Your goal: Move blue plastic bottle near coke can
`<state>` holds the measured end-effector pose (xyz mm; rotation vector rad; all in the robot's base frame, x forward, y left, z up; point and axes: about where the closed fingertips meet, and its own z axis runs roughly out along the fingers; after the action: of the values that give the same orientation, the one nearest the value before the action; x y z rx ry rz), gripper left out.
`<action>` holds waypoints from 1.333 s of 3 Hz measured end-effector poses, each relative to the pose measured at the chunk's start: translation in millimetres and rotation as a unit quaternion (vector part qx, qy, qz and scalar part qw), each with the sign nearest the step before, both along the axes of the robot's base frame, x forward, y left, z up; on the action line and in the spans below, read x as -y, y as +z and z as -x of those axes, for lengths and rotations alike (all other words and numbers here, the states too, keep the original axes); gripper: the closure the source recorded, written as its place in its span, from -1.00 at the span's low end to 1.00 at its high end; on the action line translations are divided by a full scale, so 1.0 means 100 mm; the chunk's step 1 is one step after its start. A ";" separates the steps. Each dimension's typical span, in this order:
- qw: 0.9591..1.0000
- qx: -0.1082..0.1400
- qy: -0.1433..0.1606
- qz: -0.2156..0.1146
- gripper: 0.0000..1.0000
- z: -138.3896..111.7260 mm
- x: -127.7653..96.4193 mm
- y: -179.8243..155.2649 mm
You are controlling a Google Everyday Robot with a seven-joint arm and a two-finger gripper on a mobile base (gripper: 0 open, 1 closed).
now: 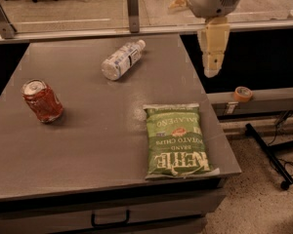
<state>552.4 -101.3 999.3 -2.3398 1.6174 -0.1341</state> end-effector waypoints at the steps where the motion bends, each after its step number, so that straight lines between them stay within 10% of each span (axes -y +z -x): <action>1: 0.993 0.013 0.117 0.015 -1.00 -0.36 -0.53 -0.07; 2: 0.981 -0.003 0.196 -0.012 -1.00 -0.66 -0.99 -0.35; 4: 0.977 0.005 0.211 -0.019 -1.00 -0.85 -1.28 -0.62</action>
Offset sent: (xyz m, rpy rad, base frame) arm 0.0481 0.1204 -0.0835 0.0325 0.3418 0.6422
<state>637.1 26.3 937.6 -2.5829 1.0731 -0.0243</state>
